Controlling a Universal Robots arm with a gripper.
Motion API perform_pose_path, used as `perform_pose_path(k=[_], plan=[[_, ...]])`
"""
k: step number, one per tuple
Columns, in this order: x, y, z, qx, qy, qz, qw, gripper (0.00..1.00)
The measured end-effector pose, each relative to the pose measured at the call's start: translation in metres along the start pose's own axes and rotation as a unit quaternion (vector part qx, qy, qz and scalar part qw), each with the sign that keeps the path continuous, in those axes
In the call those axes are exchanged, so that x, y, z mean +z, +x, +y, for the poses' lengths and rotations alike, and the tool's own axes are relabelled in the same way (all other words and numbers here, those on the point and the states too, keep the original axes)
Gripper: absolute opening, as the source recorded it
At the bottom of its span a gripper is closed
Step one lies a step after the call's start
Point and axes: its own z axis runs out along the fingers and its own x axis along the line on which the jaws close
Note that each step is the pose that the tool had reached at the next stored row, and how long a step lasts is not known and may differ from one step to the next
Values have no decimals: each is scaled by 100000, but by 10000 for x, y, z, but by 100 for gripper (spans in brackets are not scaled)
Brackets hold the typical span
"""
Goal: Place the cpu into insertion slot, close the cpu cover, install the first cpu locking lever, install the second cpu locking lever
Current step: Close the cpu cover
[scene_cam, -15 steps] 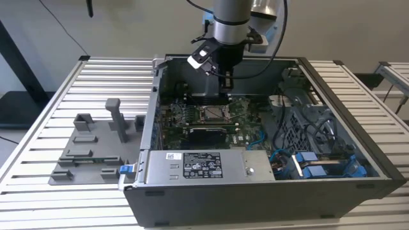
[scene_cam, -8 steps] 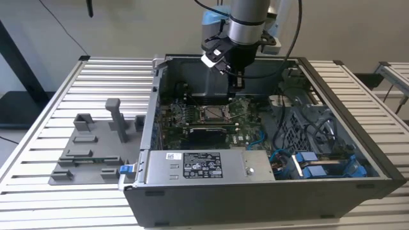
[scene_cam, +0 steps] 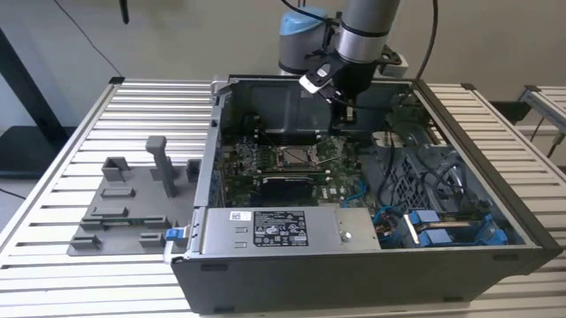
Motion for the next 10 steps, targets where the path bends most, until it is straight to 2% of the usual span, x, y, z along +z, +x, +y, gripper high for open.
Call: perform_pose_path(k=[4,10], plan=[[24,3,154,-134,208,-8,100000,11],[105,4,272,-236,309,-13,99999,11]])
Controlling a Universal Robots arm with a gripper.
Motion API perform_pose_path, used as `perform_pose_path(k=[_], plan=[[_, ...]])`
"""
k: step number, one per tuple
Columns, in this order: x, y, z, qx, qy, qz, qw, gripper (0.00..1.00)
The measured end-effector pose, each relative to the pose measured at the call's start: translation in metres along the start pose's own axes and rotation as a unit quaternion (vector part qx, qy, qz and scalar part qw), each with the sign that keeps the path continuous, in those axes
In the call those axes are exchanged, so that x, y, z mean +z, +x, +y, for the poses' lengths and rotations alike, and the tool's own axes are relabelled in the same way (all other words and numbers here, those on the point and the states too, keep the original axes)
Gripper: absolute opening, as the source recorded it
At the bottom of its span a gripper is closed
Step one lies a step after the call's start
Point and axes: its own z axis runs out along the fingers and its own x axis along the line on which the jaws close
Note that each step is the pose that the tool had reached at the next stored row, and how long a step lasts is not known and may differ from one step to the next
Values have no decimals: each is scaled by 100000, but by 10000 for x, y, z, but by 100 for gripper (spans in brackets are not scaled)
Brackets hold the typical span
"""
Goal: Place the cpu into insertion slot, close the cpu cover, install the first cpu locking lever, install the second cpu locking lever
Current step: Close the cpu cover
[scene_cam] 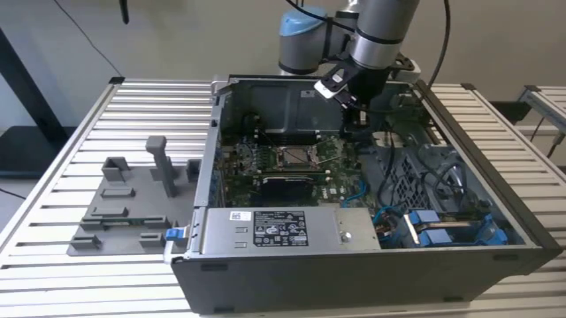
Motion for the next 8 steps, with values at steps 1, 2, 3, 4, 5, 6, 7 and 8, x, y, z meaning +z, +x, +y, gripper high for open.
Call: perform_pose_path(k=[1,2,3,4,5,6,7,8], plan=[[12,3,16,-39,14,-4,100000,11],[23,7,35,-81,31,-8,100000,11],[34,11,54,-122,50,-11,100000,11],[46,15,72,-165,65,-10,100000,11],[58,19,87,-201,79,-13,100000,11],[71,25,98,-245,83,-8,100000,11],[84,31,108,-291,86,-11,100000,11],[95,37,115,-340,92,-15,99999,11]])
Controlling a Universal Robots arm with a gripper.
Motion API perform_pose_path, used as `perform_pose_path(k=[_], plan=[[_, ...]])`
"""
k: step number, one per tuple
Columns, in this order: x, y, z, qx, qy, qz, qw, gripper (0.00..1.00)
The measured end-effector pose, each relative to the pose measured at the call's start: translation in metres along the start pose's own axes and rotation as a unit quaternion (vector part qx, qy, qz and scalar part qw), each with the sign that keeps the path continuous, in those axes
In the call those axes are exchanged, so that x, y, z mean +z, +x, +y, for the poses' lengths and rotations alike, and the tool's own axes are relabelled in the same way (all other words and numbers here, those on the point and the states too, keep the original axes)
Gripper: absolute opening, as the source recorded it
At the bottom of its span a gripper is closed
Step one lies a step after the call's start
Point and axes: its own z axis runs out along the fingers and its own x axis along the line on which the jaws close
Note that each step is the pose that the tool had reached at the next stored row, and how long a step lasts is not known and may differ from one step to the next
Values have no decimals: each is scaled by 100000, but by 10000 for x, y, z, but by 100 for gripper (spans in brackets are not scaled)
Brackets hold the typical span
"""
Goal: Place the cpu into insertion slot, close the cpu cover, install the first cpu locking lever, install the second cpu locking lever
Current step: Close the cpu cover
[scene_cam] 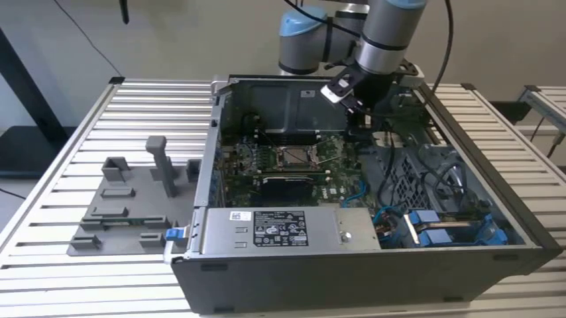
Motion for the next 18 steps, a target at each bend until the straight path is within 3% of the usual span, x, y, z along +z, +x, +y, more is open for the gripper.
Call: perform_pose_path(k=[10,18], plan=[[108,17,59,-865,105,-14,99996,11],[211,11,86,-2083,601,-55,99976,11]])
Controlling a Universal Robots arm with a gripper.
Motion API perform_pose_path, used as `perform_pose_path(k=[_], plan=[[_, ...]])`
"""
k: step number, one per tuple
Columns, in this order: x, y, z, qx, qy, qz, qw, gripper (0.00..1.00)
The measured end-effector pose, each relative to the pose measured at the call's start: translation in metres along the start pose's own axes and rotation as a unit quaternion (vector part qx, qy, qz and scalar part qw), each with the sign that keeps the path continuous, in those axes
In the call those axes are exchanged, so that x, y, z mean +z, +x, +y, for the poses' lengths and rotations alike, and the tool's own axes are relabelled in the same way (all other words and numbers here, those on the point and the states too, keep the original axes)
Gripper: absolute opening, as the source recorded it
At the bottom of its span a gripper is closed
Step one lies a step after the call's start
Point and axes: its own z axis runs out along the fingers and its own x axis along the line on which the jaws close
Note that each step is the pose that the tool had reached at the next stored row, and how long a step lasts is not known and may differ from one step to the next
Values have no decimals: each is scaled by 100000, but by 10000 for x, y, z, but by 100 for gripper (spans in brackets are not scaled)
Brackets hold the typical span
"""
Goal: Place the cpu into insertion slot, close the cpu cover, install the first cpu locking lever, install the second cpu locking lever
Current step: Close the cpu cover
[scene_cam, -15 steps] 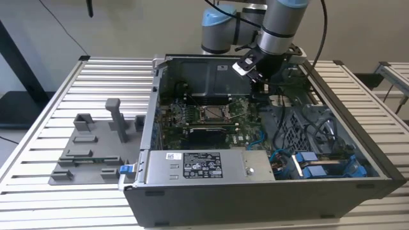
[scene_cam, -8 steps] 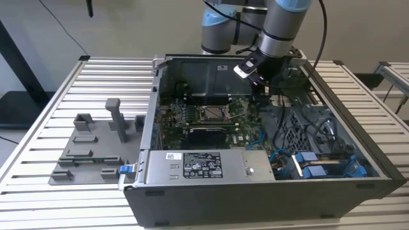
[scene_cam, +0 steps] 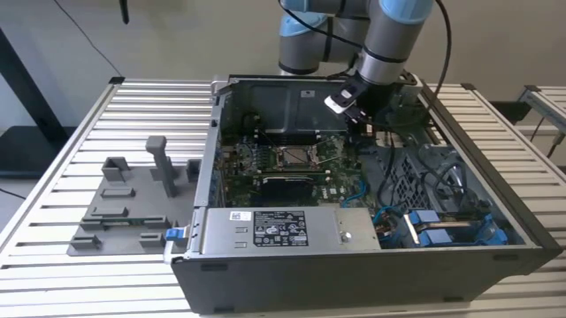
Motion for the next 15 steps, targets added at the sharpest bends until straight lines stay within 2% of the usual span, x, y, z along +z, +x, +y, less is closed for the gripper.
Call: perform_pose_path(k=[2,4,5,7,8,13,15], plan=[[28,-2,8,-399,135,-7,99999,11],[48,-4,12,-729,429,-19,99996,11],[53,-4,14,-824,676,-18,99994,11],[56,-5,20,-884,1432,-1,99986,11],[58,-4,23,-925,1638,11,99982,11],[57,-7,34,-1049,2017,10,99974,11],[55,-9,35,-1068,2313,24,99968,11]])
